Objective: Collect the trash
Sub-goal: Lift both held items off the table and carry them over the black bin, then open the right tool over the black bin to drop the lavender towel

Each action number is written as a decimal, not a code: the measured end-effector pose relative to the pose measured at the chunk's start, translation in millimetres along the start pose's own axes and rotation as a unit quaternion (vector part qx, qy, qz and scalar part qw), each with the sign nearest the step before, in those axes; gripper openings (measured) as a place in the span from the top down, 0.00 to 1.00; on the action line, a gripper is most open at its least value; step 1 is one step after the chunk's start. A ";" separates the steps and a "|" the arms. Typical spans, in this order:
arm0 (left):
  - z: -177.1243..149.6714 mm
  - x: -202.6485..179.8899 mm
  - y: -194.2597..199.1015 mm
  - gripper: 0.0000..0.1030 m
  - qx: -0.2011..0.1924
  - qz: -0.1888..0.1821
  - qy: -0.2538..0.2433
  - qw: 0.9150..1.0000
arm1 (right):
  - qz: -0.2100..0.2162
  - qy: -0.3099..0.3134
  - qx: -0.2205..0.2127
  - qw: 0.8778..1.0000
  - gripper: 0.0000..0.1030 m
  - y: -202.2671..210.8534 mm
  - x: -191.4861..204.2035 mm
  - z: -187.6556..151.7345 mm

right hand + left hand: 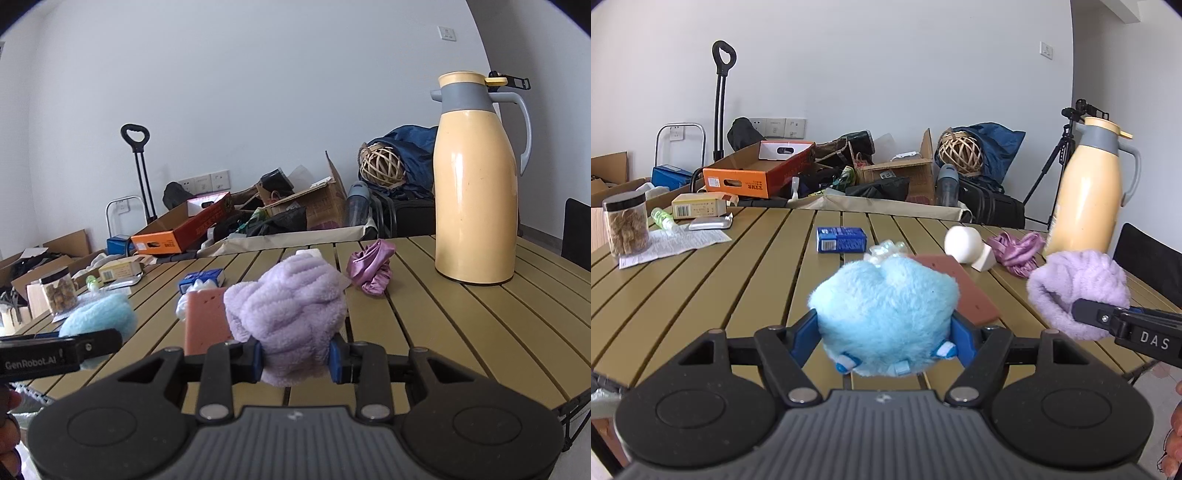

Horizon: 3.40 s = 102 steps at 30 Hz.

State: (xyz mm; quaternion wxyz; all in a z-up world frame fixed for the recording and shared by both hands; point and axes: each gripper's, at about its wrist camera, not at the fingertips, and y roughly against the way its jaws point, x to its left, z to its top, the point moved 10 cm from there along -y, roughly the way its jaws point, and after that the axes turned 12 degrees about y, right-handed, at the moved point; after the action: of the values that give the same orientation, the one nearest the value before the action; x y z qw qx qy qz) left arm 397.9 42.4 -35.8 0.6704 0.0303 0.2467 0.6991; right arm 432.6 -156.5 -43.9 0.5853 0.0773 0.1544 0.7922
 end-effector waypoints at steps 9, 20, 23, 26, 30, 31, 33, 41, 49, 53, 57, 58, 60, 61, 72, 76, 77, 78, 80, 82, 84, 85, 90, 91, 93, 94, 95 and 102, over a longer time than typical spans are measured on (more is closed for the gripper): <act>-31.8 -0.8 31.3 0.30 0.012 -0.010 0.000 1.000 | 0.013 0.022 0.012 1.000 0.69 34.8 18.7 -15.8; -70.1 4.8 68.5 0.30 0.030 -0.013 -0.012 0.999 | 0.027 0.045 0.028 0.998 0.69 79.3 39.1 -38.8; -81.3 7.5 78.4 0.30 0.036 -0.011 -0.017 0.999 | 0.032 0.049 0.036 0.998 0.69 87.9 43.8 -47.7; -92.7 10.9 86.2 0.30 0.045 -0.006 -0.023 0.999 | 0.038 0.051 0.047 0.997 0.69 94.2 48.1 -59.0; -107.9 14.9 93.4 0.30 0.058 0.001 -0.030 0.998 | 0.047 0.054 0.067 0.995 0.69 101.4 54.4 -77.6; -111.4 16.1 94.7 0.30 0.061 0.003 -0.033 0.998 | 0.049 0.054 0.072 0.995 0.69 102.5 55.9 -82.9; -118.3 18.0 96.4 0.30 0.068 0.008 -0.036 0.997 | 0.053 0.054 0.084 0.994 0.69 105.3 59.4 -93.9; -150.0 31.4 98.3 0.30 0.106 0.032 -0.043 0.993 | 0.068 0.058 0.125 0.988 0.69 109.4 71.7 -131.6; -185.0 43.4 98.1 0.30 0.156 0.052 -0.038 0.986 | 0.086 0.064 0.174 0.979 0.69 108.6 85.7 -169.7; -195.6 48.8 96.1 0.30 0.172 0.062 -0.038 0.982 | 0.092 0.075 0.201 0.972 0.69 107.9 93.8 -187.6; -197.7 55.2 92.9 0.30 0.179 0.078 -0.033 0.980 | 0.098 0.083 0.232 0.964 0.69 105.9 101.1 -204.5; -197.5 56.5 92.1 0.30 0.179 0.084 -0.031 0.980 | 0.098 0.087 0.239 0.962 0.69 105.5 102.7 -208.2; -198.7 60.4 90.2 0.30 0.184 0.092 -0.025 0.978 | 0.098 0.094 0.252 0.958 0.69 104.7 105.8 -213.8; -198.9 62.9 88.5 0.30 0.188 0.097 -0.022 0.977 | 0.097 0.096 0.259 0.956 0.69 104.3 106.8 -217.5; -211.1 85.9 75.6 0.30 0.222 0.140 0.003 0.965 | 0.068 0.090 0.332 0.937 0.69 93.8 95.4 -251.6; -213.7 92.1 71.7 0.30 0.231 0.149 0.011 0.962 | 0.063 0.087 0.340 0.934 0.69 92.3 92.8 -256.2; -214.5 93.1 70.8 0.30 0.233 0.150 0.012 0.961 | 0.062 0.086 0.340 0.934 0.69 91.6 92.2 -256.1; -215.0 93.9 69.9 0.30 0.234 0.151 0.012 0.960 | 0.062 0.085 0.341 0.934 0.69 90.1 91.6 -256.2; -215.5 95.4 67.9 0.30 0.237 0.154 0.015 0.959 | 0.062 0.081 0.340 0.935 0.69 89.2 90.0 -255.3; -216.2 97.7 65.0 0.30 0.242 0.156 0.019 0.957 | 0.063 0.078 0.339 0.936 0.69 87.4 87.9 -253.1; -217.0 99.4 63.0 0.30 0.245 0.158 0.021 0.956 | 0.064 0.074 0.335 0.937 0.69 86.4 87.1 -249.8; -217.4 99.2 62.8 0.30 0.247 0.160 0.022 0.956 | 0.065 0.072 0.332 0.938 0.69 85.8 86.7 -247.7; -218.8 102.3 58.9 0.30 0.253 0.166 0.027 0.953 | 0.068 0.077 0.318 0.942 0.69 81.2 89.6 -236.0; -219.0 103.2 57.5 0.30 0.255 0.168 0.028 0.952 | 0.069 0.079 0.316 0.943 0.69 80.1 91.1 -234.1; -219.5 105.2 55.9 0.30 0.257 0.171 0.030 0.951 | 0.072 0.082 0.314 0.943 0.69 76.4 93.3 -231.0; -219.7 106.3 54.9 0.30 0.258 0.172 0.031 0.950 | 0.073 0.082 0.314 0.943 0.69 74.4 94.1 -230.0; -220.0 107.0 54.6 0.30 0.259 0.173 0.031 0.950 | 0.074 0.083 0.314 0.943 0.69 72.2 94.8 -229.3; -220.7 112.9 49.7 0.30 0.265 0.181 0.037 0.946 | 0.080 0.083 0.316 0.942 0.69 57.1 99.2 -226.8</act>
State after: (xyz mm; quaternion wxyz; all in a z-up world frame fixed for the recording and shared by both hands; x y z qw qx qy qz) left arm 258.5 83.8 -242.7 0.4909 0.2248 0.4380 0.7188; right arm 282.2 -112.3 -243.9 0.4507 0.2046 0.4385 0.7502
